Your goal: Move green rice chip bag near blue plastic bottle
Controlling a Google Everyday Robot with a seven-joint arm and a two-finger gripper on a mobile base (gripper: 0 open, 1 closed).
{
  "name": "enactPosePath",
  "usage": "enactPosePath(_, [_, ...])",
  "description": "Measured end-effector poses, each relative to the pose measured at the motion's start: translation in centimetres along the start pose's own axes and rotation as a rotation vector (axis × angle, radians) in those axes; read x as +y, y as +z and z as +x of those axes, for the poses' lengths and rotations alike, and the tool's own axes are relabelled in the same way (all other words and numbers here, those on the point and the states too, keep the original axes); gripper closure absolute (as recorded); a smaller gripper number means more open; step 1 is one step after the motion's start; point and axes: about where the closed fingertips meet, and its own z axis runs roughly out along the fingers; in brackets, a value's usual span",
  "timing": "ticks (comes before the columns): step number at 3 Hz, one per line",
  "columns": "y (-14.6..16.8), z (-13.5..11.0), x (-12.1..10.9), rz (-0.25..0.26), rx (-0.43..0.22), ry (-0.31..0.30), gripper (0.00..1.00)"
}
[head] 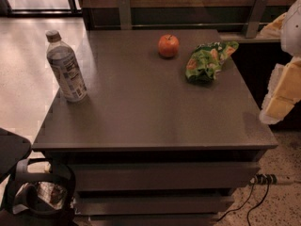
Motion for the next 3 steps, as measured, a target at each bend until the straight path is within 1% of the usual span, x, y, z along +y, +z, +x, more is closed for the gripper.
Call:
enactPosePath(1, [0.0, -0.6, -1.0, 0.006, 0.000, 0.003, 0.00])
enactPosePath(2, [1.1, -3.4, -6.1, 0.059, 0.020, 0.086, 0.00])
enactPosePath(3, [2.7, -3.8, -10.0, 0.117, 0.002, 0.317, 0.00])
